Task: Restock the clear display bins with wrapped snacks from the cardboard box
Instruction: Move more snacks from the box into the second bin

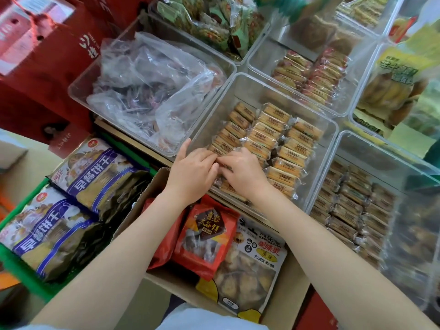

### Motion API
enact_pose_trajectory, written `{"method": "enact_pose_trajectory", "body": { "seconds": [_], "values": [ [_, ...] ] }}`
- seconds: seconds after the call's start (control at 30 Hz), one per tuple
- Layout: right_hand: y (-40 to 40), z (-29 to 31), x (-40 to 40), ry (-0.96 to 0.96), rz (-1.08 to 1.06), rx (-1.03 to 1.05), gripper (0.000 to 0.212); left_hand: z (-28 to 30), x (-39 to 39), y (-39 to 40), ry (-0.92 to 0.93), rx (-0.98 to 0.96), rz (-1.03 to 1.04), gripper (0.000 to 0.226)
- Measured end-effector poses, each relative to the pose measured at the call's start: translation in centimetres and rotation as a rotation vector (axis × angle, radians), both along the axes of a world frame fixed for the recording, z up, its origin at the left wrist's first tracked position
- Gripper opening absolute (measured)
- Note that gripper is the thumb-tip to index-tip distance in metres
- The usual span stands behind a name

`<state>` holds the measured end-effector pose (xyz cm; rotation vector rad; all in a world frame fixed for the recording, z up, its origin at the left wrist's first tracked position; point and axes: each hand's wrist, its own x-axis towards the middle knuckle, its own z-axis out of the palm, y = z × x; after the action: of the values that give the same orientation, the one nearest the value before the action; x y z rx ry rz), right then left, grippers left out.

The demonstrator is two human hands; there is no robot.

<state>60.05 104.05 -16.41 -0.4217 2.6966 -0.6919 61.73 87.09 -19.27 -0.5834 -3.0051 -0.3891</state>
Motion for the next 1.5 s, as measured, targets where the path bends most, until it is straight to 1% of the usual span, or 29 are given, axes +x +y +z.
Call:
{"method": "enact_pose_trajectory", "body": {
  "seconds": [0.1,0.17,0.23,0.3,0.33,0.4,0.5,0.57,0.63,0.7,0.8,0.87,0.93,1.0,1.07,1.13,1.23,1.3,1.37,1.4,1.43,1.47,1.5],
  "values": [
    [2.0,1.2,2.4,0.07,-0.079,-0.164,0.029,1.0,0.4,0.0,-0.098,0.043,0.024,0.054],
    [4.3,2.9,4.4,0.118,-0.168,-0.232,0.024,2.1,1.2,0.5,-0.096,0.112,0.044,0.054],
    [7.1,5.0,6.5,0.089,-0.235,-0.249,0.016,3.5,2.4,2.0,-0.067,0.197,0.021,0.049],
    [10.5,7.5,9.1,0.044,-0.276,-0.214,0.013,5.1,4.1,4.7,-0.074,0.27,-0.045,0.046],
    [12.2,8.7,10.5,0.053,-0.287,-0.194,0.012,6.0,5.0,6.4,-0.09,0.303,-0.096,0.046],
    [15.7,11.4,13.9,0.132,-0.324,-0.145,0.01,7.5,7.3,10.3,-0.152,0.356,-0.22,0.048],
    [20.9,15.2,20.5,0.274,-0.421,-0.045,0.009,9.2,12.3,16.7,-0.219,0.389,-0.477,0.048],
    [24.1,17.6,25.6,0.342,-0.496,0.031,0.01,10.0,16.5,20.6,-0.241,0.379,-0.668,0.047],
    [27.1,19.7,30.9,0.366,-0.583,0.079,0.011,10.8,20.6,24.0,-0.256,0.352,-0.829,0.047],
    [29.9,21.4,35.8,0.363,-0.679,0.118,0.013,11.5,24.6,26.8,-0.293,0.344,-0.919,0.049],
    [33.5,22.1,42.3,0.356,-0.825,0.154,0.014,12.6,30.0,30.4,-0.442,0.4,-0.954,0.053],
    [35.6,21.4,46.1,0.369,-0.899,0.18,0.012,13.0,33.5,32.6,-0.607,0.48,-0.899,0.058],
    [37.3,19.9,49.0,0.35,-0.903,0.217,0.013,13.6,36.6,34.6,-0.788,0.582,-0.801,0.063],
    [39.0,17.6,51.3,0.234,-0.858,0.228,0.016,13.6,39.1,36.3,-0.883,0.662,-0.727,0.063],
    [40.2,15.0,52.3,0.087,-0.77,0.253,0.02,13.0,40.8,37.3,-0.865,0.679,-0.669,0.06],
    [41.3,11.8,52.6,-0.07,-0.653,0.292,0.022,12.2,41.8,37.7,-0.8,0.701,-0.606,0.057],
    [42.0,6.5,51.9,-0.292,-0.454,0.374,0.02,12.1,42.4,38.1,-0.705,0.711,-0.56,0.056],
    [41.5,3.1,51.6,-0.446,-0.333,0.367,0.02,12.1,42.7,38.3,-0.692,0.722,-0.534,0.055],
    [40.0,-0.3,51.9,-0.58,-0.248,0.285,0.026,12.1,43.1,38.3,-0.708,0.734,-0.493,0.055],
    [39.2,-1.8,52.1,-0.618,-0.236,0.226,0.034,12.1,43.3,38.3,-0.721,0.738,-0.465,0.055],
    [38.5,-3.1,52.2,-0.647,-0.229,0.18,0.046,12.2,43.5,38.3,-0.737,0.737,-0.438,0.056],
    [37.8,-4.0,52.2,-0.602,-0.261,0.118,0.055,12.4,43.6,38.3,-0.747,0.732,-0.412,0.057],
    [37.3,-5.2,52.1,-0.626,-0.289,0.082,0.055,12.6,43.6,38.3,-0.749,0.723,-0.392,0.059]
  ]
}}
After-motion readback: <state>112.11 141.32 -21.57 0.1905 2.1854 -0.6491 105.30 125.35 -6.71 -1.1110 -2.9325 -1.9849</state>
